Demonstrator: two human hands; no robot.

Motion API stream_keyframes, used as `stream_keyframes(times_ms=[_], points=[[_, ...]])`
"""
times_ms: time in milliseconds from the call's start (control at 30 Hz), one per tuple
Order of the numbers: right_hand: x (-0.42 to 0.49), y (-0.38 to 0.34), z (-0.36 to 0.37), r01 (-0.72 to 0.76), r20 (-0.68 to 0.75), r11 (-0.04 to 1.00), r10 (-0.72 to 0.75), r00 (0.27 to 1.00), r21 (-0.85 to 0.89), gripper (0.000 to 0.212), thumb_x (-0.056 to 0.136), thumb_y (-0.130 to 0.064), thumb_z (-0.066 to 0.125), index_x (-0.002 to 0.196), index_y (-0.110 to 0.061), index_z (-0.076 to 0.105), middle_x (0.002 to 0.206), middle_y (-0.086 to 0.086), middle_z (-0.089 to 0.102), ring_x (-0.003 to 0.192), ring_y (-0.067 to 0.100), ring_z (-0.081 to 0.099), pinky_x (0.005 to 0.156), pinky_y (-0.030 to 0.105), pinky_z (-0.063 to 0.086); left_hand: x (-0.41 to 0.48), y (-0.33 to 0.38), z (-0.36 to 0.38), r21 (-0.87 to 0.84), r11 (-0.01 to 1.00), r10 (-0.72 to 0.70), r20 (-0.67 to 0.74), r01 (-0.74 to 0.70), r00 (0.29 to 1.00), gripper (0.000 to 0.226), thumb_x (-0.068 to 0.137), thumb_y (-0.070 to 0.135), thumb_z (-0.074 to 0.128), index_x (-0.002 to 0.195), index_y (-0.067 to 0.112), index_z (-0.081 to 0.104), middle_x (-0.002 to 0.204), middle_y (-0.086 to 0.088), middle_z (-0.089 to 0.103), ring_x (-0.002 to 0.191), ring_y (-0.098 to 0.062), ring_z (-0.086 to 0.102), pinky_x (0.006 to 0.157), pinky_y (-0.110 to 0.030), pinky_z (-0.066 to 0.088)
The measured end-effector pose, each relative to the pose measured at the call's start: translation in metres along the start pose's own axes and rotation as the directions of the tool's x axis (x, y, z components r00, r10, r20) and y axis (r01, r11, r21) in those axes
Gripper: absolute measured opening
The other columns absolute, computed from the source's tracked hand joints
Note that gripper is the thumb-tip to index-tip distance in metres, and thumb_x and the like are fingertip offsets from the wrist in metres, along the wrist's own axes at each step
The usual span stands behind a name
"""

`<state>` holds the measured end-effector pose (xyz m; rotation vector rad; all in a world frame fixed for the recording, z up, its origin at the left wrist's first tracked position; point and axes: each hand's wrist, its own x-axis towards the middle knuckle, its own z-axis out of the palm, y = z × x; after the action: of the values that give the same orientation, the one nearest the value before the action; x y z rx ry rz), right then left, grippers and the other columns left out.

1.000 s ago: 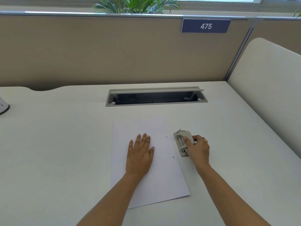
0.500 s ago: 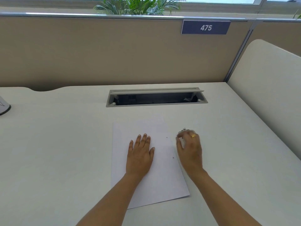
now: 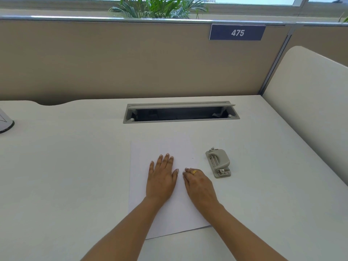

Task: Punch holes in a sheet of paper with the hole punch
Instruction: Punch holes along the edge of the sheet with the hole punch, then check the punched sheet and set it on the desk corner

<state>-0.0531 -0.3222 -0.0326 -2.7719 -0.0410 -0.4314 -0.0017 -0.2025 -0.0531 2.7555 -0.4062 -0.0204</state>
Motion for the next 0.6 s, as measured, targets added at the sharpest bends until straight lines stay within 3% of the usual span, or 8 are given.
stream_keyframes(times_ms=[133,233,433,500,600], points=[[0.001,-0.002,-0.002,0.014,0.027,0.999,-0.013,1.000,-0.044,0.024,0.049,-0.008,0.091,0.067,-0.011,0.076,0.072,0.001,0.076,0.068,0.013,0.073,0.050,0.019,0.055,0.001,0.001,-0.010,-0.160,0.985,-0.068,-0.020,0.064,0.997,0.053,0.099,0.037,0.030,0.147,0.018,0.020,0.157,0.000,0.019,0.146,-0.013,0.010,0.117,-0.031,-0.001],[0.001,-0.001,-0.001,0.026,0.020,0.998,-0.024,1.000,-0.064,0.028,0.043,-0.007,0.093,0.065,-0.012,0.076,0.070,0.000,0.075,0.065,0.012,0.072,0.049,0.019,0.054,0.000,-0.002,-0.025,-0.213,0.959,-0.211,-0.090,0.188,0.973,0.054,0.097,0.036,0.039,0.145,0.014,0.027,0.156,-0.005,0.022,0.145,-0.019,0.013,0.118,-0.034,0.003],[0.001,-0.002,0.000,0.022,0.025,0.997,-0.020,0.999,-0.071,0.028,0.041,-0.007,0.093,0.062,-0.012,0.074,0.067,-0.001,0.075,0.062,0.012,0.071,0.046,0.018,0.053,-0.007,-0.021,-0.061,-0.371,0.775,-0.568,-0.056,0.511,0.821,0.068,0.087,0.036,0.057,0.143,0.007,0.029,0.148,-0.016,0.034,0.136,-0.033,0.029,0.107,-0.045,0.030],[0.001,0.001,0.002,0.018,0.041,0.998,-0.015,0.999,-0.068,0.023,0.049,-0.003,0.090,0.066,-0.008,0.074,0.071,0.002,0.075,0.065,0.016,0.072,0.048,0.020,0.054,-0.009,-0.027,-0.068,-0.458,0.675,-0.637,0.033,0.578,0.770,0.075,0.083,0.035,0.064,0.143,0.006,0.028,0.145,-0.018,0.035,0.135,-0.034,0.029,0.105,-0.045,0.032],[0.002,0.004,0.009,-0.019,0.109,1.000,0.019,0.994,-0.004,0.013,0.082,0.000,0.063,0.092,0.002,0.070,0.102,0.014,0.072,0.096,0.028,0.067,0.075,0.032,0.056,-0.009,-0.034,-0.073,-0.566,0.524,-0.680,0.172,0.637,0.713,0.083,0.079,0.033,0.070,0.144,0.006,0.025,0.145,-0.018,0.032,0.136,-0.035,0.027,0.106,-0.046,0.032]])
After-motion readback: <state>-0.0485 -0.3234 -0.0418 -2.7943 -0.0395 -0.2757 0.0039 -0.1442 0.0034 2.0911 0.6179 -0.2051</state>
